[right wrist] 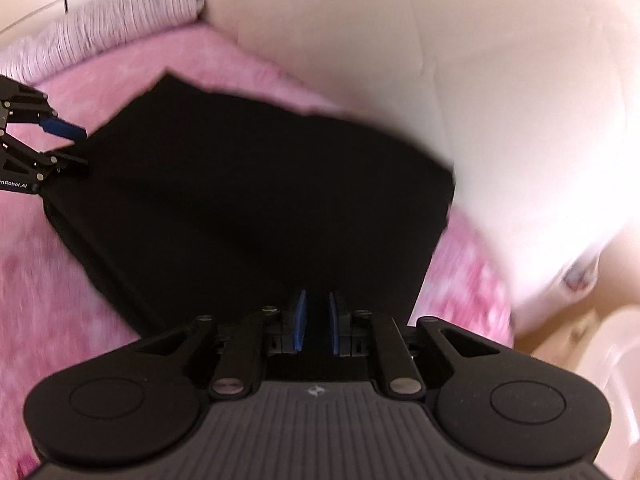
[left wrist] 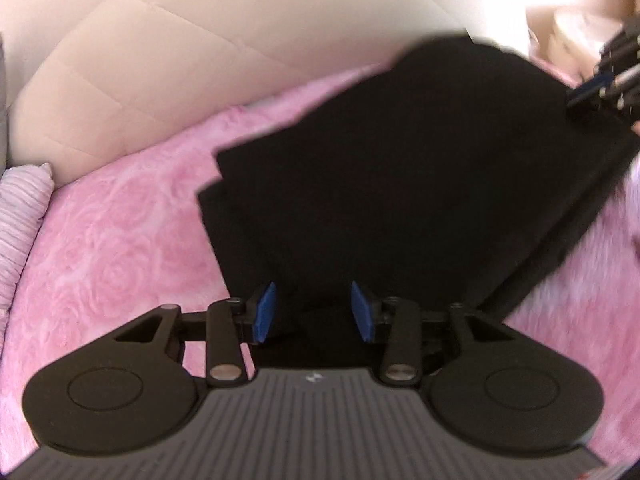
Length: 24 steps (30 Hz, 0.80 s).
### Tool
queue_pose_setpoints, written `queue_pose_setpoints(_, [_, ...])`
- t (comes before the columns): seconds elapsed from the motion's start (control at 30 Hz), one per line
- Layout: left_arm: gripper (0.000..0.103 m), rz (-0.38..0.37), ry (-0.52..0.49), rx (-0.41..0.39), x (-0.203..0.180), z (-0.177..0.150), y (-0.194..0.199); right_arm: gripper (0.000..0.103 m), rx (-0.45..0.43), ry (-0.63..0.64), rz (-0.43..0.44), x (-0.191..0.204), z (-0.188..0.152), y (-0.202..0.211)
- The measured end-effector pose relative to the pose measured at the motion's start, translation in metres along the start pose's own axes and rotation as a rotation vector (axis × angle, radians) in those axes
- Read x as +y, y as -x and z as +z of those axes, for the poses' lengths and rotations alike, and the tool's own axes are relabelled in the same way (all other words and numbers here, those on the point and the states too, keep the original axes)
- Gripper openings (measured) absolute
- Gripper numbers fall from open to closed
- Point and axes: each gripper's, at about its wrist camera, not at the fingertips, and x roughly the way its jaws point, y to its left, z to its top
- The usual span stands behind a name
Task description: Fold clothes
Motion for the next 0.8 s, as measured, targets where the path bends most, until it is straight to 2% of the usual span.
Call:
queue_pose_setpoints(0.1, [0.038, 0.022, 0.028, -0.004, 0.002, 0.002, 0.005, 0.013, -0.02, -0.013, -0.018, 0.002, -0.003, 0.017])
queue_pose_setpoints(0.2, [0.038, 0.046, 0.074, -0.02, -0.001, -0.001, 0.029, 0.014, -0.037, -0.038, -0.008, 0.011, -0.008, 0.037])
queue_pose_setpoints(0.3, [0.038, 0.043, 0.089, 0.009, -0.01, -0.011, 0.042, 0.016, -0.004, -0.038, 0.015, 0.024, -0.023, 0.044])
queue_pose_setpoints(0.4, [0.038, 0.036, 0.056, 0.043, -0.021, -0.014, 0.033, 0.022, 0.033, -0.044, 0.018, 0.03, -0.033, 0.032])
queue_pose_setpoints(0.47, [0.038, 0.042, 0.016, 0.04, -0.026, -0.01, 0.029, 0.022, 0.025, -0.05, 0.013, 0.031, -0.031, 0.035])
queue_pose_setpoints(0.53, [0.038, 0.054, 0.035, 0.031, -0.027, -0.008, 0.034, 0.026, 0.009, -0.066, 0.001, 0.031, -0.029, 0.043])
queue_pose_setpoints(0.57, [0.041, 0.061, 0.053, 0.025, -0.027, -0.008, 0.038, 0.038, -0.006, -0.075, -0.014, 0.031, -0.028, 0.049])
queue_pose_setpoints(0.6, [0.054, 0.069, 0.072, 0.02, -0.027, -0.008, 0.042, 0.056, -0.024, -0.082, -0.032, 0.032, -0.03, 0.057])
queue_pose_setpoints(0.63, [0.064, 0.079, 0.095, 0.013, -0.029, -0.011, 0.049, 0.063, -0.039, -0.093, -0.048, 0.035, -0.031, 0.064])
queue_pose_setpoints(0.67, [0.078, 0.088, 0.118, 0.007, -0.032, -0.014, 0.055, 0.069, -0.05, -0.106, -0.064, 0.037, -0.034, 0.071])
queue_pose_setpoints(0.7, [0.085, 0.093, 0.139, 0.004, -0.036, -0.018, 0.062, 0.069, -0.057, -0.119, -0.075, 0.04, -0.036, 0.076])
queue_pose_setpoints(0.73, [0.086, 0.097, 0.161, 0.001, -0.039, -0.022, 0.068, 0.069, -0.06, -0.135, -0.085, 0.045, -0.038, 0.081])
queue_pose_setpoints(0.8, [0.094, 0.096, 0.211, 0.006, -0.046, -0.032, 0.081, 0.076, -0.061, -0.179, -0.099, 0.055, -0.044, 0.093])
